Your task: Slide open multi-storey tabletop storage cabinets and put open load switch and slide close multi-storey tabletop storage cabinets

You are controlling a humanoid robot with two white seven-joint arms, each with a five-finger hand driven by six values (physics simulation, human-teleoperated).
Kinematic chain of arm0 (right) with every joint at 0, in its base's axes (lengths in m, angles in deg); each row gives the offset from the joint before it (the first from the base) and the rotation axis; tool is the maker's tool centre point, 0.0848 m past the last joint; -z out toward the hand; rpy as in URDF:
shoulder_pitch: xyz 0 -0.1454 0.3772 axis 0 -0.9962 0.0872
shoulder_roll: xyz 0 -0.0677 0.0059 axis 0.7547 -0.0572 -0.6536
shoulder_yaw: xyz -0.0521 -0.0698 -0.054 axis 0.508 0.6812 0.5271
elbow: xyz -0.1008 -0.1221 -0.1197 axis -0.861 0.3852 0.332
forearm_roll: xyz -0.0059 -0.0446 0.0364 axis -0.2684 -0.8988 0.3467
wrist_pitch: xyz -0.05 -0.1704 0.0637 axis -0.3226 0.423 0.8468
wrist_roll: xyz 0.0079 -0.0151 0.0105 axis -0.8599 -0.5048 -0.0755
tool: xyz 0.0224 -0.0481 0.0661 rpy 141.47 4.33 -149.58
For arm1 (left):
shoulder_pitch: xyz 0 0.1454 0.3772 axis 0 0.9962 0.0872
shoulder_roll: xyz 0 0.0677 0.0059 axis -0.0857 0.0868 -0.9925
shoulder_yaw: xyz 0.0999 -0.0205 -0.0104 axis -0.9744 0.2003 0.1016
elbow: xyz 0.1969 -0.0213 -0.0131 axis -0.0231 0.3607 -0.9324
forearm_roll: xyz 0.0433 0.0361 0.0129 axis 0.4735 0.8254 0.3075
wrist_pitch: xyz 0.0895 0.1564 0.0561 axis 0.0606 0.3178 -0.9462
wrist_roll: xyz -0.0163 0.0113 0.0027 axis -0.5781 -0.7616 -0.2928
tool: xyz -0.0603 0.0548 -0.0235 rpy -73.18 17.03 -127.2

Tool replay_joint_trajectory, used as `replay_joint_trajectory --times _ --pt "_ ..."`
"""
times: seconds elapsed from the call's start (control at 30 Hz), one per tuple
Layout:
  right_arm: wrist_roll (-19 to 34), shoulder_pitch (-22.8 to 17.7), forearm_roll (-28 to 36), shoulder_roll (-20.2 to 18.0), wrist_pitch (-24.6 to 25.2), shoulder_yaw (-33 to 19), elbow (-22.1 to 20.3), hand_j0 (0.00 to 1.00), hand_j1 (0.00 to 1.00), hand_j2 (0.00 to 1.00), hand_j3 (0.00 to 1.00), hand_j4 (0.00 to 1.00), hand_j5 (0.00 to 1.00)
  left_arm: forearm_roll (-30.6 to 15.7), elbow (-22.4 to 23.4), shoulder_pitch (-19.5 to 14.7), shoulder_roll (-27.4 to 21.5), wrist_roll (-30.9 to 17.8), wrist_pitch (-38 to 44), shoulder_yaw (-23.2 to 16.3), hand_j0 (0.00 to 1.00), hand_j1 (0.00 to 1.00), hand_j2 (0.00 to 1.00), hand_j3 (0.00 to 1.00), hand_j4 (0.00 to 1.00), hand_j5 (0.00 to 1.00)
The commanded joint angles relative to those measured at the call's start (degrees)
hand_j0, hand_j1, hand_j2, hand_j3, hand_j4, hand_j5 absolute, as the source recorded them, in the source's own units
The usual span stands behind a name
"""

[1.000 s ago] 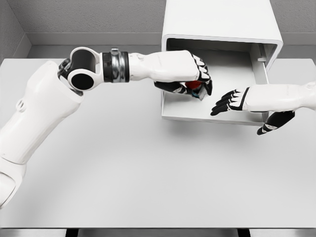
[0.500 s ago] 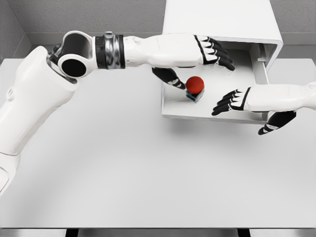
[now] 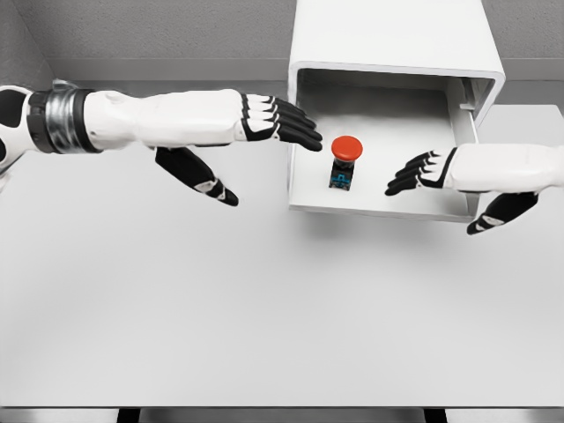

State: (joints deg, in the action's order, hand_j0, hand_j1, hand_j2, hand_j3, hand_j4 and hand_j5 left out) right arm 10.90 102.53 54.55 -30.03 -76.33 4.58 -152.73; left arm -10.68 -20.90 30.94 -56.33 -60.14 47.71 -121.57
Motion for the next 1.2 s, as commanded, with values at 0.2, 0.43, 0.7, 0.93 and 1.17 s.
replay_joint_trajectory --times 0.2,0.43,0.7,0.93,1.17 --pt "-1.74 -1.67 0.4 1.69 0.15 0.02 0.08 1.0 1.0 1.0 1.0 1.0 1.0 -2.25 -0.6 1.41 -7.11 0.04 0.21 -0.86 1.0 1.0 1.0 1.0 1.0 1.0" --pt "-1.04 -2.46 -0.03 3.62 0.15 0.02 0.52 1.0 1.0 1.0 1.0 1.0 1.0 -1.99 0.1 3.78 -7.38 0.04 0.21 -0.95 1.0 1.0 1.0 1.0 1.0 1.0" --pt "-1.22 -2.29 -1.7 5.12 0.15 -0.16 1.84 1.0 1.0 1.0 1.0 1.0 1.0 -1.81 0.37 3.87 -8.79 0.04 0.21 -0.78 1.0 1.0 1.0 1.0 1.0 1.0" --pt "-1.3 -1.94 -3.37 6.87 0.15 -1.12 3.16 1.0 1.0 1.0 1.0 1.0 1.0 -1.81 0.45 5.98 -8.87 0.04 0.21 -0.51 1.0 1.0 1.0 1.0 1.0 1.0" --pt "-1.22 -2.02 -4.34 8.19 0.15 -2.36 6.85 1.0 1.0 1.0 1.0 1.0 1.0 -1.81 1.77 7.38 -9.66 0.04 0.21 -0.25 1.0 1.0 1.0 1.0 1.0 1.0"
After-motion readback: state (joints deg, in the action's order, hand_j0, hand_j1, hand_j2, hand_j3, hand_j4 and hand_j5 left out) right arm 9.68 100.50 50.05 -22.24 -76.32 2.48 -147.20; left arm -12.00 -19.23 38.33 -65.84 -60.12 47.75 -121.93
